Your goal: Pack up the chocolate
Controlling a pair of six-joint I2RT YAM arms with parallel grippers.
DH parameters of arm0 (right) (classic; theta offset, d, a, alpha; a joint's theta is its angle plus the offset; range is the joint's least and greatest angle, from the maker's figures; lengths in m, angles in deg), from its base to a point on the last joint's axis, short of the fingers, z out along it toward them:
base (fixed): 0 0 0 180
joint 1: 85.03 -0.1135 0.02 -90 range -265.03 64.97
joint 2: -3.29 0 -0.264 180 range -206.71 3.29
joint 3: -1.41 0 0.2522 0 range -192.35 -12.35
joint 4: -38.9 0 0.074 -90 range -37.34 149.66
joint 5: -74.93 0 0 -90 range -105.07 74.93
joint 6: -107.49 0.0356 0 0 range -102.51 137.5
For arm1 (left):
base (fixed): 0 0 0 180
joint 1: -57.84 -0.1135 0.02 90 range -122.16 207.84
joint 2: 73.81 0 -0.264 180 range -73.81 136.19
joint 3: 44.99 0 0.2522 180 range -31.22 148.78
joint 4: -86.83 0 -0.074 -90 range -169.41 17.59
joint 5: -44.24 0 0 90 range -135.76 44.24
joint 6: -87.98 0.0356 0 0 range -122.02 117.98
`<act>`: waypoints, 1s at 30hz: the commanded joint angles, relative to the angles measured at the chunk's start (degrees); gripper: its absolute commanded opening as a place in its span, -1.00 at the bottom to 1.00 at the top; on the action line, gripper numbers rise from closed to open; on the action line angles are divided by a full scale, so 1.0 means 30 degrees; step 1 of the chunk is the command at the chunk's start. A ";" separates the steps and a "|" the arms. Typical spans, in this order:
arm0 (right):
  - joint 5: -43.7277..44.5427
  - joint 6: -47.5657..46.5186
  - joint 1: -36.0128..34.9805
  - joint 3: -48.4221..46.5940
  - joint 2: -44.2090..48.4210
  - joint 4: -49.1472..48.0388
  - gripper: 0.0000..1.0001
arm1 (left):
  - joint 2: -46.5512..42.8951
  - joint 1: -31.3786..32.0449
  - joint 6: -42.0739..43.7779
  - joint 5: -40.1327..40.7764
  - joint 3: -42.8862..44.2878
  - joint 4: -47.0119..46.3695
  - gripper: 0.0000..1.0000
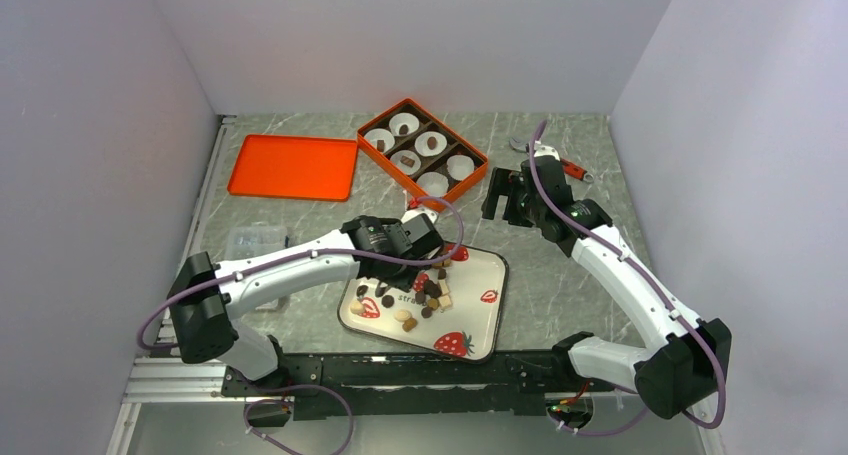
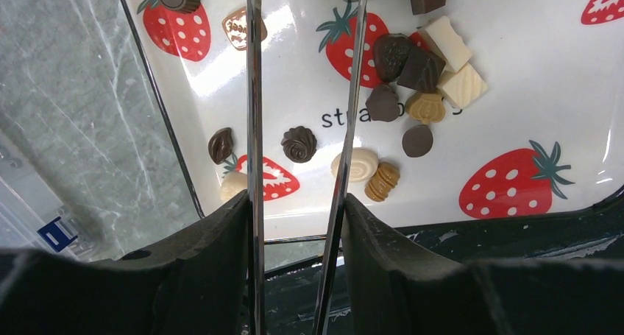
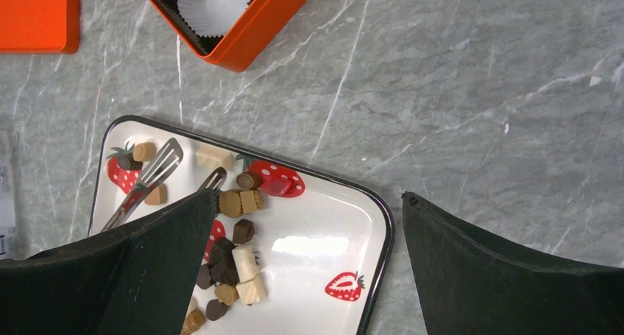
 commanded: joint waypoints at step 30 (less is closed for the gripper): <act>0.0105 -0.0269 0.0108 0.0285 0.0597 -0.0740 0.99 | 0.1632 0.0150 -0.0178 0.0182 0.1455 -0.0180 -0.27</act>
